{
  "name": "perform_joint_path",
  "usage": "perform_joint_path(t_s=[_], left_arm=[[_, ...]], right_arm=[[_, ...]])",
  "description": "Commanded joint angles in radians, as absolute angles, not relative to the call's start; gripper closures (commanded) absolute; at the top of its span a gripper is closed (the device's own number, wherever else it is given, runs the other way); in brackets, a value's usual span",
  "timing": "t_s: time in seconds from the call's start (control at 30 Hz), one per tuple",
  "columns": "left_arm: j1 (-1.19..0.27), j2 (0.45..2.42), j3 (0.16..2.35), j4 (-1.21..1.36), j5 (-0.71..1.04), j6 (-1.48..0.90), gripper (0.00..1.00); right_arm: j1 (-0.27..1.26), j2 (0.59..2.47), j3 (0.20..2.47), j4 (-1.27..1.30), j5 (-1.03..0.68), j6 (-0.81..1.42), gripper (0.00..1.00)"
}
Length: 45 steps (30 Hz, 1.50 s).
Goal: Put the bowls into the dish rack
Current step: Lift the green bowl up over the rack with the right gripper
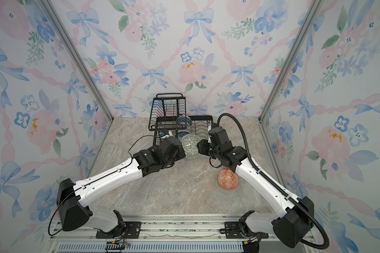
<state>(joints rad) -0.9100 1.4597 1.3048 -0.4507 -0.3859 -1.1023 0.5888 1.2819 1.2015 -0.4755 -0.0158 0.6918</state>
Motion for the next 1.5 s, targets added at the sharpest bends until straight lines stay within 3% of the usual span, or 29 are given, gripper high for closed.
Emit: perform_joint_path(t_s=[0.0,0.17,0.33,0.43,0.47,0.97,1.23,1.47], left_arm=[[-0.907,1.408,1.297,-0.422,-0.433,-1.121,1.0],[-0.907,1.376,1.282,-0.421,-0.496,-1.134,1.0],[-0.907,1.375,1.307,-0.421,-0.553,-1.096,1.0],[-0.907,1.387,1.337,-0.42,-0.604,-1.077,1.0],[-0.908,1.393,1.352,-0.42,-0.624,-1.066,1.0],[-0.908,1.436,1.329,-0.004,-0.817,-0.769,1.0],[-0.91,1.482,1.293,0.289,-0.856,-0.516,1.0],[-0.91,1.536,1.334,0.325,-0.85,-0.49,1.0]], right_arm=[[0.577,1.249,1.213,-0.477,-0.02,0.701,0.63],[0.558,1.237,1.267,-0.525,-0.002,0.713,0.53],[0.518,1.238,1.37,-0.593,0.002,0.809,0.28],[0.509,1.243,1.425,-0.575,0.0,0.874,0.04],[0.508,1.245,1.444,-0.559,-0.005,0.9,0.03],[0.558,1.379,1.641,-0.235,-0.085,1.443,0.03],[0.628,1.442,1.678,-0.203,-0.038,1.57,0.0],[0.648,1.471,1.657,-0.141,-0.001,1.66,0.13]])
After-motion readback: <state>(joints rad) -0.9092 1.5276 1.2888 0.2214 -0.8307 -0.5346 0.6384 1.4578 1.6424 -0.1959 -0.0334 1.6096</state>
